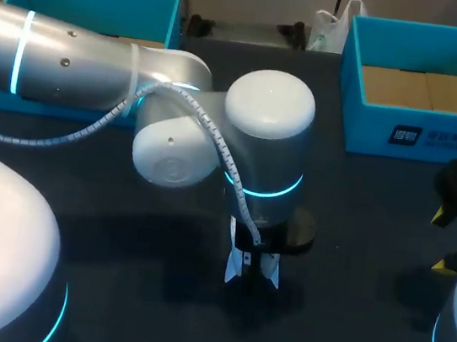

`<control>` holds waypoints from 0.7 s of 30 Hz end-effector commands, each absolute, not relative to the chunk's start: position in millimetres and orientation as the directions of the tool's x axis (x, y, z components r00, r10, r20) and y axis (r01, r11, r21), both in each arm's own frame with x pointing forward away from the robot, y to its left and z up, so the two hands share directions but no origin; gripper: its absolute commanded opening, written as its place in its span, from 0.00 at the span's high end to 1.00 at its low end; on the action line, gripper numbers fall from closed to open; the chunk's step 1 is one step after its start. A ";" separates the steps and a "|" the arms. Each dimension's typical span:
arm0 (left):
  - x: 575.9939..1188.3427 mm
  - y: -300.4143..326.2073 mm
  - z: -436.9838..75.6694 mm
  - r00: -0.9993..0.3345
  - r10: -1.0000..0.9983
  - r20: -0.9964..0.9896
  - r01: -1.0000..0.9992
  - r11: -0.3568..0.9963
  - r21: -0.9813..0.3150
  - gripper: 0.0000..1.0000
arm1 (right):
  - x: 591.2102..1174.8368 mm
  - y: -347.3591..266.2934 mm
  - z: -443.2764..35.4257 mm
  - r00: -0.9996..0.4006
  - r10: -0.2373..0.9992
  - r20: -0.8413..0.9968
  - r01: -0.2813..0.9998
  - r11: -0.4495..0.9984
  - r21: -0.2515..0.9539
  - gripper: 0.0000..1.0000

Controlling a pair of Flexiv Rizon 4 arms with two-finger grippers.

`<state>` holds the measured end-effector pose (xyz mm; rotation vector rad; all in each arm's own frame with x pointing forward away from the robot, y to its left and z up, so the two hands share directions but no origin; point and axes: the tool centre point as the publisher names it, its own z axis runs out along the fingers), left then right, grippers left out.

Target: Take the shoe out of the shoebox, open the shoe tongue, remove and reinsert the insole, then place the shoe into the shoebox

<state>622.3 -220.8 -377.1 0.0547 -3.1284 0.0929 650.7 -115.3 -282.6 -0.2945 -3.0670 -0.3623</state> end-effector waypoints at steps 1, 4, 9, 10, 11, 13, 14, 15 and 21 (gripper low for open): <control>621.7 -231.5 -386.6 -0.999 -0.032 0.013 -0.033 0.998 -0.044 0.00 | 650.0 -114.6 -283.4 -0.981 0.185 0.059 0.193 0.955 0.224 0.00; 621.8 -232.9 -388.1 -0.999 -0.031 0.013 -0.032 0.999 -0.037 0.00 | 650.0 -114.6 -283.4 -0.981 0.185 0.059 0.193 0.955 0.224 0.00; 621.3 -232.6 -389.4 -1.000 -0.030 0.004 -0.030 0.999 -0.027 0.09 | 650.0 -114.6 -283.4 -0.981 0.185 0.059 0.193 0.955 0.224 0.00; 621.9 -232.2 -390.1 -1.000 -0.030 0.005 -0.030 0.999 -0.026 0.10 | 650.0 -114.6 -283.4 -0.981 0.185 0.059 0.193 0.955 0.224 0.00; 622.5 -231.8 -391.4 -1.000 -0.030 0.006 -0.031 0.999 -0.023 0.10 | 650.0 -114.6 -283.4 -0.981 0.185 0.059 0.193 0.955 0.224 0.00; 623.2 -231.4 -393.2 -0.999 -0.032 0.007 -0.032 0.999 -0.018 0.21 | 650.0 -114.6 -283.4 -0.981 0.185 0.059 0.193 0.955 0.224 0.00; 623.4 -231.2 -393.8 -0.999 -0.032 0.010 -0.032 0.999 -0.015 0.27 | 650.0 -114.6 -283.4 -0.981 0.185 0.059 0.193 0.955 0.224 0.00; 623.8 -231.0 -394.5 -0.999 -0.031 0.011 -0.032 0.999 -0.014 0.34 | 650.0 -114.6 -283.4 -0.981 0.185 0.059 0.193 0.955 0.224 0.00; 624.2 -228.5 -395.1 -0.999 -0.037 0.016 -0.037 0.999 -0.010 1.00 | 650.0 -114.6 -283.4 -0.981 0.185 0.059 0.193 0.955 0.224 0.00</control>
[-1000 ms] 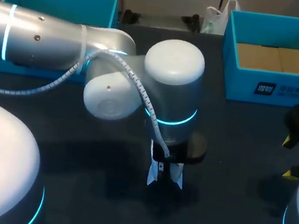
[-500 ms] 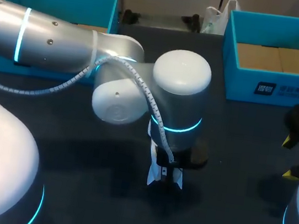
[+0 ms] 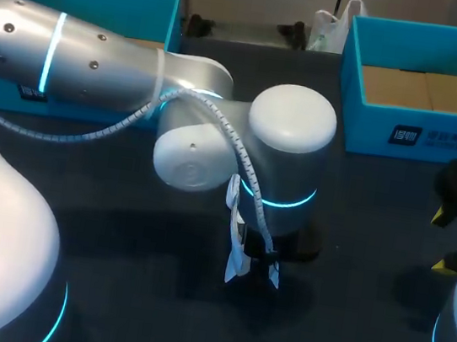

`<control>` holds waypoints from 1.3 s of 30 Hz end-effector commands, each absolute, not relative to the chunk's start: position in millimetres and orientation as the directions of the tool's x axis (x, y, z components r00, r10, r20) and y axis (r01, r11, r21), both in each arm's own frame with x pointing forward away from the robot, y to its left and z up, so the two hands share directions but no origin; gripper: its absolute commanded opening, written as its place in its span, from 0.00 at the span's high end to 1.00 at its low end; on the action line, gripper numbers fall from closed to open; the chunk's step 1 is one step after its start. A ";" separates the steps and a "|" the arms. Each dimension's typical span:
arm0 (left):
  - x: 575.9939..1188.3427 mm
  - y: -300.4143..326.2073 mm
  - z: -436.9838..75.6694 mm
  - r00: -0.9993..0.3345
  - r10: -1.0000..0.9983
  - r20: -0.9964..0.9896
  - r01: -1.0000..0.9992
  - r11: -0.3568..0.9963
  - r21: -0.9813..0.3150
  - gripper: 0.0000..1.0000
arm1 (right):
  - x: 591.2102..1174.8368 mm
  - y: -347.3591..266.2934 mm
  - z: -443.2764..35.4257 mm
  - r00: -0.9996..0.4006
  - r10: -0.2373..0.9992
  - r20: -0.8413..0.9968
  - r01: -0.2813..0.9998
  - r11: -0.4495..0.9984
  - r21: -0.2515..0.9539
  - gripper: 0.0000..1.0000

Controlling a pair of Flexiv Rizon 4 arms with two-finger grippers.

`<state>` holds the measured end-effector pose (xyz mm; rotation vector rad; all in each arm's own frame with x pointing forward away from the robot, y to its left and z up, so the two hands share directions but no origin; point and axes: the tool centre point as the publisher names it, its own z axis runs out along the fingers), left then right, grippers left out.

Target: Take the shoe out of the shoebox, open the shoe tongue, remove and reinsert the insole, then place the shoe into the shoebox

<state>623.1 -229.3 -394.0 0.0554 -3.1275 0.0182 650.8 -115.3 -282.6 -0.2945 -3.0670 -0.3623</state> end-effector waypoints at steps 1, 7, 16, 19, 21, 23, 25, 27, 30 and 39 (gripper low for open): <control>624.8 -227.7 -395.2 -0.999 -0.039 0.017 -0.039 0.999 -0.009 1.00 | 650.0 -114.6 -283.4 -0.981 0.185 0.059 0.193 0.955 0.224 0.00; 627.3 -222.4 -390.5 -0.998 -0.039 0.039 -0.040 0.999 -0.010 1.00 | 650.0 -114.6 -283.4 -0.981 0.185 0.059 0.193 0.955 0.224 0.00; 640.2 -215.6 -364.8 -0.998 -0.032 0.062 -0.033 0.999 -0.012 1.00 | 650.0 -114.6 -283.4 -0.981 0.185 0.059 0.193 0.955 0.224 0.00; 644.6 -212.9 -349.1 -0.997 -0.020 0.078 -0.020 1.000 0.003 1.00 | 650.0 -114.6 -283.4 -0.981 0.185 0.059 0.193 0.955 0.224 0.00; 647.9 -210.9 -338.7 -0.996 -0.016 0.084 -0.015 1.000 0.004 1.00 | 650.0 -114.6 -283.4 -0.981 0.185 0.059 0.193 0.955 0.224 0.00; 654.3 -207.1 -320.7 -0.996 -0.010 0.090 -0.009 1.000 0.010 1.00 | 650.0 -114.6 -283.4 -0.981 0.185 0.059 0.193 0.955 0.224 0.00; 661.1 -203.3 -302.9 -0.995 -0.002 0.096 -0.001 1.000 0.012 1.00 | 650.0 -114.6 -283.4 -0.981 0.185 0.059 0.193 0.955 0.224 0.00; 667.6 -200.0 -287.5 -0.995 0.012 0.102 0.013 1.000 0.011 1.00 | 650.0 -114.6 -283.4 -0.981 0.185 0.059 0.193 0.955 0.224 0.00; 676.0 -192.9 -262.2 -0.995 0.022 0.098 0.022 1.000 0.002 1.00 | 650.0 -114.6 -283.4 -0.981 0.185 0.059 0.193 0.955 0.224 0.00; 715.8 -178.1 -215.6 -0.997 0.035 0.076 0.036 0.999 0.009 1.00 | 650.0 -114.6 -283.4 -0.981 0.185 0.059 0.193 0.955 0.224 0.00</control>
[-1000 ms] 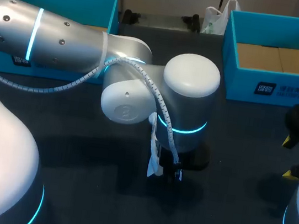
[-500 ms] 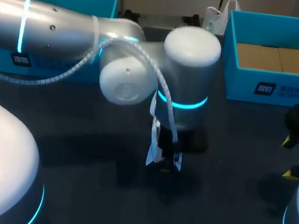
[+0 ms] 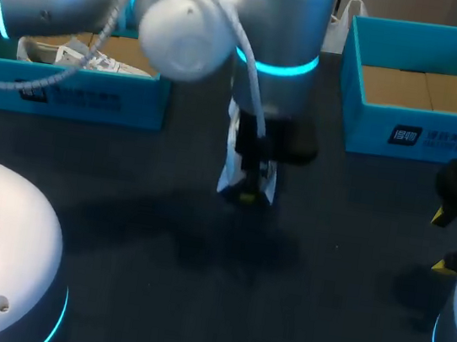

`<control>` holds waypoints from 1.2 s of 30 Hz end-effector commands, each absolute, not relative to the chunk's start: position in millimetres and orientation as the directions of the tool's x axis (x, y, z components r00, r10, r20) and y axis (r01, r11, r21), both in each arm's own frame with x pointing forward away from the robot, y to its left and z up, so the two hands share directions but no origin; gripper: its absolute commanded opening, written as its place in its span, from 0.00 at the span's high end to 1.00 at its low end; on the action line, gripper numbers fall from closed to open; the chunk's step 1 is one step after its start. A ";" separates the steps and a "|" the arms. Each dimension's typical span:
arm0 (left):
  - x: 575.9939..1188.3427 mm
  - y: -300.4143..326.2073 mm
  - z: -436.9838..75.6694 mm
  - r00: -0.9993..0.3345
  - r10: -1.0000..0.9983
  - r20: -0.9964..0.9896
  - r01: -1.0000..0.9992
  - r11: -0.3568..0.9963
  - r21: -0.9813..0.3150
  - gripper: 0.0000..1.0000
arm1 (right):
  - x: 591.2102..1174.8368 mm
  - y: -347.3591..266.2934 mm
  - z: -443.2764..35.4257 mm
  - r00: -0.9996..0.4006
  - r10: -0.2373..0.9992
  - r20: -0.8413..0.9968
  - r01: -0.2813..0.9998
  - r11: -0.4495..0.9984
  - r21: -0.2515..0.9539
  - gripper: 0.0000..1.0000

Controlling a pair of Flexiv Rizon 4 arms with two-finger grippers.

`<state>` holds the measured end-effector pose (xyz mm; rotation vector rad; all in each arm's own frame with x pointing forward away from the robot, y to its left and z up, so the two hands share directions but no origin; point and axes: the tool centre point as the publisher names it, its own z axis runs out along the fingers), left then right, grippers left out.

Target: Take the shoe out of the shoebox, open the shoe tongue, remove and reinsert the insole, then place the shoe into the shoebox

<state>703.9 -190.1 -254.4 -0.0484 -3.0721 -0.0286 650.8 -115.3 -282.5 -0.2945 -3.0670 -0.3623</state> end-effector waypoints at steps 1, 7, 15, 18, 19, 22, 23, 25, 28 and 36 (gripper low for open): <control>721.7 -176.1 -210.7 -0.996 0.049 0.070 0.051 0.998 0.024 1.00 | 650.0 -114.6 -283.4 -0.981 0.185 0.059 0.193 0.955 0.224 0.00; 751.5 -166.4 -190.2 -0.997 0.052 0.062 0.054 0.998 0.045 1.00 | 650.0 -114.6 -283.4 -0.981 0.185 0.059 0.193 0.955 0.224 0.00; 784.0 -147.3 -170.0 -0.994 0.049 0.099 0.056 0.996 0.070 1.00 | 650.0 -114.6 -283.4 -0.981 0.185 0.059 0.193 0.955 0.224 0.00; 784.0 -147.3 -170.0 -0.994 0.049 0.099 0.056 0.996 0.070 1.00 | 650.0 -114.6 -283.4 -0.981 0.185 0.059 0.193 0.955 0.224 0.00; 784.0 -147.3 -170.0 -0.994 0.049 0.099 0.056 0.996 0.070 1.00 | 650.0 -114.6 -283.4 -0.981 0.185 0.059 0.193 0.955 0.224 0.00; 784.0 -147.3 -170.0 -0.994 0.049 0.099 0.056 0.996 0.070 1.00 | 650.0 -114.6 -283.4 -0.981 0.185 0.059 0.193 0.955 0.224 0.00; 784.0 -147.3 -170.0 -0.994 0.049 0.099 0.056 0.996 0.070 1.00 | 650.0 -114.6 -283.4 -0.981 0.185 0.059 0.193 0.955 0.224 0.00; 784.0 -147.3 -170.0 -0.994 0.049 0.099 0.056 0.996 0.070 1.00 | 650.0 -114.6 -283.4 -0.981 0.185 0.059 0.193 0.955 0.224 0.00; 792.1 -138.8 -166.0 -0.994 0.054 0.092 0.059 0.997 0.056 1.00 | 650.0 -114.6 -283.4 -0.981 0.185 0.059 0.193 0.955 0.224 0.00; 857.1 -66.0 -133.6 -0.998 -0.023 0.065 -0.021 0.999 0.035 1.00 | 650.0 -114.6 -283.4 -0.981 0.185 0.059 0.193 0.955 0.224 0.00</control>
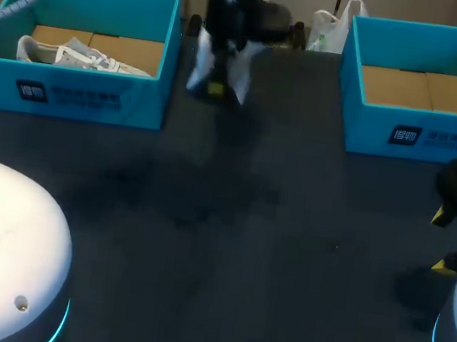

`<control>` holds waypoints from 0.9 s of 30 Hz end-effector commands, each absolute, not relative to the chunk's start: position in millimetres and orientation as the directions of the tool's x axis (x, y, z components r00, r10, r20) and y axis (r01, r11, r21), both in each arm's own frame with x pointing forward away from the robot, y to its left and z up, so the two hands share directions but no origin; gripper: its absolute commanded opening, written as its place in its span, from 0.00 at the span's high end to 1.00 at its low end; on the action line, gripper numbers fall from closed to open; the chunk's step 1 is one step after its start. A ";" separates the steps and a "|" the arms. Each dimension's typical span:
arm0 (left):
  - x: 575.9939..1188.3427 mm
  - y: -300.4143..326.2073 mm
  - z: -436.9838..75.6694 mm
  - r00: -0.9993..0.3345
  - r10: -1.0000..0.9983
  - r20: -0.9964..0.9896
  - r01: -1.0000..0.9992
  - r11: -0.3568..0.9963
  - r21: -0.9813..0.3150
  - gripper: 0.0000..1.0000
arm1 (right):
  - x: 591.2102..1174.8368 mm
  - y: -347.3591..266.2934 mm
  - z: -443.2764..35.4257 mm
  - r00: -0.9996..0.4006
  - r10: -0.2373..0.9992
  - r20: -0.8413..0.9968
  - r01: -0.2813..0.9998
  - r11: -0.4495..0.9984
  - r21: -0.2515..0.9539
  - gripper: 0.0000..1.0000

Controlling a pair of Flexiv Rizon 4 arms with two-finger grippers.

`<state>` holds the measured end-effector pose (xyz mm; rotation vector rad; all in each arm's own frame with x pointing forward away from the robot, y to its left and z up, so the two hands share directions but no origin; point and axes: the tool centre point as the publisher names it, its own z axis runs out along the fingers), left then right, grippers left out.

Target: Take the shoe out of the shoebox, open the shoe tongue, remove and reinsert the insole, then place the shoe into the shoebox

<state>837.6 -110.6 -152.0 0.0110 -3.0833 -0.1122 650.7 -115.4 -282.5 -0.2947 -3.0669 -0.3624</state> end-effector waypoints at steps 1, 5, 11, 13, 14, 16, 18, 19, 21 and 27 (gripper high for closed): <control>862.7 -57.2 -130.1 -0.997 -0.033 0.069 -0.031 0.999 0.031 1.00 | 650.0 -114.6 -283.4 -0.981 0.185 0.059 0.193 0.955 0.224 0.00; 881.6 -31.4 -121.6 -0.997 -0.047 0.069 -0.045 0.999 0.026 1.00 | 650.0 -114.6 -283.4 -0.981 0.185 0.059 0.193 0.955 0.224 0.00; 911.9 9.0 -113.5 -0.996 -0.063 0.066 -0.062 0.998 0.019 1.00 | 650.0 -114.6 -283.4 -0.981 0.185 0.059 0.193 0.955 0.224 0.00; 921.2 21.5 -113.4 -0.997 -0.065 0.050 -0.063 0.997 0.036 1.00 | 650.0 -114.6 -283.4 -0.981 0.185 0.059 0.193 0.955 0.224 0.00; 925.8 28.8 -112.8 -0.997 -0.065 0.040 -0.063 0.997 0.043 1.00 | 650.0 -114.6 -283.4 -0.981 0.185 0.059 0.193 0.955 0.224 0.00; 937.7 44.1 -111.4 -0.999 -0.025 0.038 -0.023 0.998 0.053 1.00 | 650.0 -114.6 -283.4 -0.981 0.185 0.059 0.193 0.955 0.224 0.00; 945.3 52.2 -111.7 -0.999 -0.017 0.034 -0.015 0.997 0.071 1.00 | 650.0 -114.6 -283.4 -0.981 0.185 0.059 0.193 0.955 0.224 0.00; 945.3 52.2 -111.7 -0.999 -0.017 0.034 -0.015 0.997 0.071 1.00 | 650.0 -114.6 -283.4 -0.981 0.185 0.059 0.193 0.955 0.224 0.00; 945.3 52.2 -111.7 -0.999 -0.017 0.034 -0.015 0.997 0.071 1.00 | 650.0 -114.6 -283.4 -0.981 0.185 0.059 0.193 0.955 0.224 0.00; 945.3 52.2 -111.7 -0.999 -0.017 0.034 -0.015 0.997 0.071 1.00 | 650.0 -114.6 -283.4 -0.981 0.185 0.059 0.193 0.955 0.224 0.00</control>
